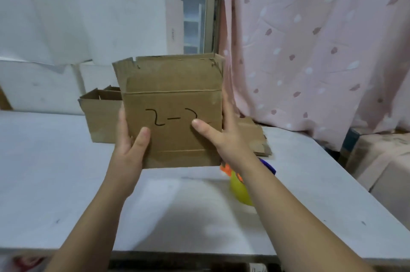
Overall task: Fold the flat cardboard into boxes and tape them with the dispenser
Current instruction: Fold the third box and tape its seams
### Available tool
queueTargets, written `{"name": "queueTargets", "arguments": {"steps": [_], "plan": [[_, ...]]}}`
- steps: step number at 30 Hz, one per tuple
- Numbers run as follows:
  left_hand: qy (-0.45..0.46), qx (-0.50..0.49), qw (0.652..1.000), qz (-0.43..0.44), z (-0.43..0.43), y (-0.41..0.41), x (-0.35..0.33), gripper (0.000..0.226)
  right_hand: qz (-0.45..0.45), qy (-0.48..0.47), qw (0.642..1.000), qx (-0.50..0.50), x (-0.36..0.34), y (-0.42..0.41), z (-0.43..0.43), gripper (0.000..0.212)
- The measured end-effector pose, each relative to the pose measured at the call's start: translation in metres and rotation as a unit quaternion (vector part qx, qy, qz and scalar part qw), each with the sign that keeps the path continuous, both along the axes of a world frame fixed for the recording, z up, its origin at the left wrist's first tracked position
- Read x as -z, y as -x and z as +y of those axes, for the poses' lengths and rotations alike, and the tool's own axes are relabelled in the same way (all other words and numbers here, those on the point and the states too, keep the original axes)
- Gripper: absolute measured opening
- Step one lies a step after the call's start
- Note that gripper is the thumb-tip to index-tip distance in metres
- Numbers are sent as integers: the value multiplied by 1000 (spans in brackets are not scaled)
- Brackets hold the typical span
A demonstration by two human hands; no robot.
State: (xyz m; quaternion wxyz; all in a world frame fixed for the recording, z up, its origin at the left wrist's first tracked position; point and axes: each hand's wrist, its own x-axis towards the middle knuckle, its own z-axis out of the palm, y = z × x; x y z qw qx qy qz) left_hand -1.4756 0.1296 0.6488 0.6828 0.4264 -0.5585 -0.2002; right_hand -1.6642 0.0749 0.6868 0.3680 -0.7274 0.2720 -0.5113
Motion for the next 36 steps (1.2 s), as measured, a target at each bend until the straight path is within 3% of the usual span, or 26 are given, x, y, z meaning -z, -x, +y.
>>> {"name": "queueTargets", "arguments": {"steps": [4,9,12,14,18,21,23,25,28,31,33,36], "plan": [[33,-23,999,-13,28,-17,23,65,52,-5,997,-50,33,3,25,90],[-36,-7,995,95,40,-23,28,48,85,-44,994,-56,55,-1,37,90],[-75,-29,997,14,43,-22,28,75,52,-16,998,-31,54,-6,40,69],[-85,-44,995,-23,42,-18,27,80,32,-13,999,-16,51,-9,40,53],[-88,-59,994,-10,41,-10,21,73,25,-51,998,-8,49,-11,40,36],[-92,-35,994,38,41,-7,15,39,10,-67,998,-14,44,-12,40,22],[-87,-35,993,68,39,-4,11,19,-8,-88,996,-8,44,-14,39,20],[-78,-30,992,100,39,-4,9,30,-45,-101,994,-5,46,-17,38,21],[-91,-27,991,95,42,-6,4,55,-94,-116,989,5,47,-21,42,45],[-119,-19,989,82,43,-9,0,49,-97,-115,988,21,45,-22,45,58],[-122,-36,990,66,44,-8,-1,33,-65,-87,994,25,45,-21,43,48],[-141,-81,985,62,45,-5,1,32,-44,-56,997,34,45,-23,43,23]]}}
